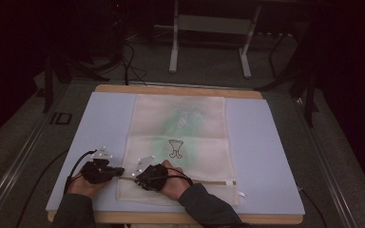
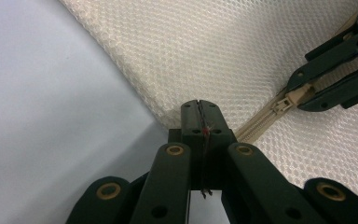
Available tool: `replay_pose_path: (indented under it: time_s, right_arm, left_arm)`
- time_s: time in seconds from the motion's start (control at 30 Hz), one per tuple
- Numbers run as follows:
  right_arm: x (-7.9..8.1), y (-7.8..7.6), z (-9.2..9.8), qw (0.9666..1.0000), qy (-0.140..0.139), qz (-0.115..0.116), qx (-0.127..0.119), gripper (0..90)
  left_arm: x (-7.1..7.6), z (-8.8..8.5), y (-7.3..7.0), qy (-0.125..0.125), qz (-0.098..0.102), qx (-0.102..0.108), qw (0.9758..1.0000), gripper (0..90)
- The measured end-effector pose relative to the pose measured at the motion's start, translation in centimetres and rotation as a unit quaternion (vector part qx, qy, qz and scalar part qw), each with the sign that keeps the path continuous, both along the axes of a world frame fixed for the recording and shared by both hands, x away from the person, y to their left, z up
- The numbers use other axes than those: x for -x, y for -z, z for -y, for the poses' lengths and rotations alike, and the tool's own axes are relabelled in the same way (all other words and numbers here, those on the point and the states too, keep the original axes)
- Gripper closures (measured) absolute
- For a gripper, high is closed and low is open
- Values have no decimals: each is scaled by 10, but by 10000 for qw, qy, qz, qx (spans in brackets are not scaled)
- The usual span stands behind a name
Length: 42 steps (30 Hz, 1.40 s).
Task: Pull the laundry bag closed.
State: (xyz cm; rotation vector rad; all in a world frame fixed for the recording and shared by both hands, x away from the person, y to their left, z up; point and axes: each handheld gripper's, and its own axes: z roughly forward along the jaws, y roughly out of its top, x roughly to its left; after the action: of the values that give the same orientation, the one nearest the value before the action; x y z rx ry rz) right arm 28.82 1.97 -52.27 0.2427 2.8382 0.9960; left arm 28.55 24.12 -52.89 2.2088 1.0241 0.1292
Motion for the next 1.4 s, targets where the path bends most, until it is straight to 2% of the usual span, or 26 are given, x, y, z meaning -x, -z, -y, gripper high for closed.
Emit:
replay_pose_path:
  time_s: [0.63,1.4]
  right_arm:
    - [1,-2,11,9999,-36,95,103,824]
    - [3,-4,28,9997,22,89,207,823]
  left_arm:
    - [0,0,0,-1,-11,-17,10000,898]
    - [0,0,0,0,-8,-15,10000,898]
